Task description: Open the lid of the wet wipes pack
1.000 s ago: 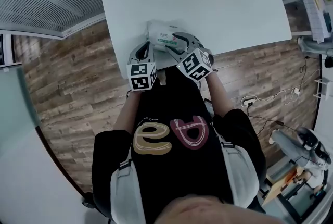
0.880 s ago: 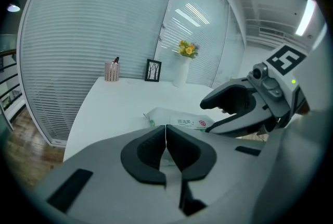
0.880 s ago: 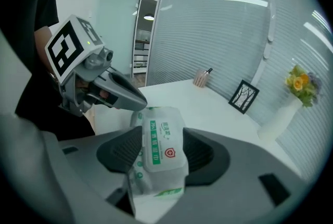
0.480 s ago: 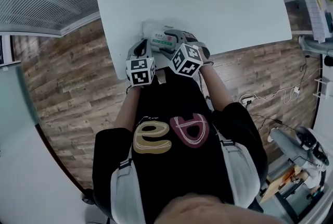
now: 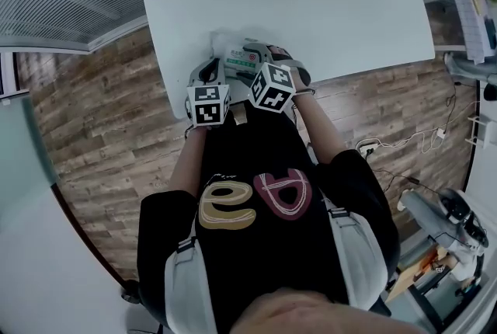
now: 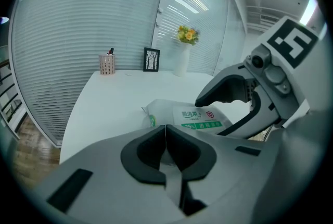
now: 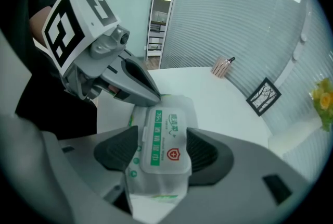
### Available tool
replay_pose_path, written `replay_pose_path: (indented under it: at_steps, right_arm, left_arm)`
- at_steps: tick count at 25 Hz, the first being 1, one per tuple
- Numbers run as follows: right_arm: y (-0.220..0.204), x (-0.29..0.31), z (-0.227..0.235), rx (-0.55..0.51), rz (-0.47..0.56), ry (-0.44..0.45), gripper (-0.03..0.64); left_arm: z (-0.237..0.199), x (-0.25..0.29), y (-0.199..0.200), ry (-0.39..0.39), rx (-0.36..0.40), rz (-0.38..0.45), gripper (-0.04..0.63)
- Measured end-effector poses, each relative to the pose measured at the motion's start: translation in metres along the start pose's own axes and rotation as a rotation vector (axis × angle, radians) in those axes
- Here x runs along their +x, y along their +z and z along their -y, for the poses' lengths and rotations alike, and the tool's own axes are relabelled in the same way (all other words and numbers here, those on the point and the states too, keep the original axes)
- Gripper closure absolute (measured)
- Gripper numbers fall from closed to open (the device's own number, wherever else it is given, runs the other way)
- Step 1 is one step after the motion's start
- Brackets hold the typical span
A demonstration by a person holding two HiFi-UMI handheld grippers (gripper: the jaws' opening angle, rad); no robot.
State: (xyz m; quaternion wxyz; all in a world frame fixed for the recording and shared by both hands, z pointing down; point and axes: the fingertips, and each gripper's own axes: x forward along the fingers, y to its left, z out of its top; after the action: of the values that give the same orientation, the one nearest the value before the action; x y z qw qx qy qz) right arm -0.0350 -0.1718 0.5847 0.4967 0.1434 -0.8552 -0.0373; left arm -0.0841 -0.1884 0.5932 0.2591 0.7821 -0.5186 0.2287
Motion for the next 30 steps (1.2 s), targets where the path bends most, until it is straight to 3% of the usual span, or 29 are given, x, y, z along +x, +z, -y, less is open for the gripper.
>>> replay_pose_path:
  at_steps: [17, 23, 30]
  right_arm:
    - [0.0009, -0.0017, 0.0035, 0.090, 0.010, 0.139, 0.330]
    - [-0.0004, 0.0002, 0.0076, 0.101, 0.003, 0.147, 0.357]
    - [-0.0026, 0.0028, 0.0055, 0.025, -0.028, 0.117, 0.356]
  left_arm:
    - [0.0016, -0.0003, 0.0001, 0.011, 0.028, 0.003, 0.577]
    - [0.0017, 0.0002, 0.0001, 0.013, 0.034, 0.012, 0.577]
    - [0.0023, 0.0004, 0.0008, 0.008, 0.026, 0.010, 0.577]
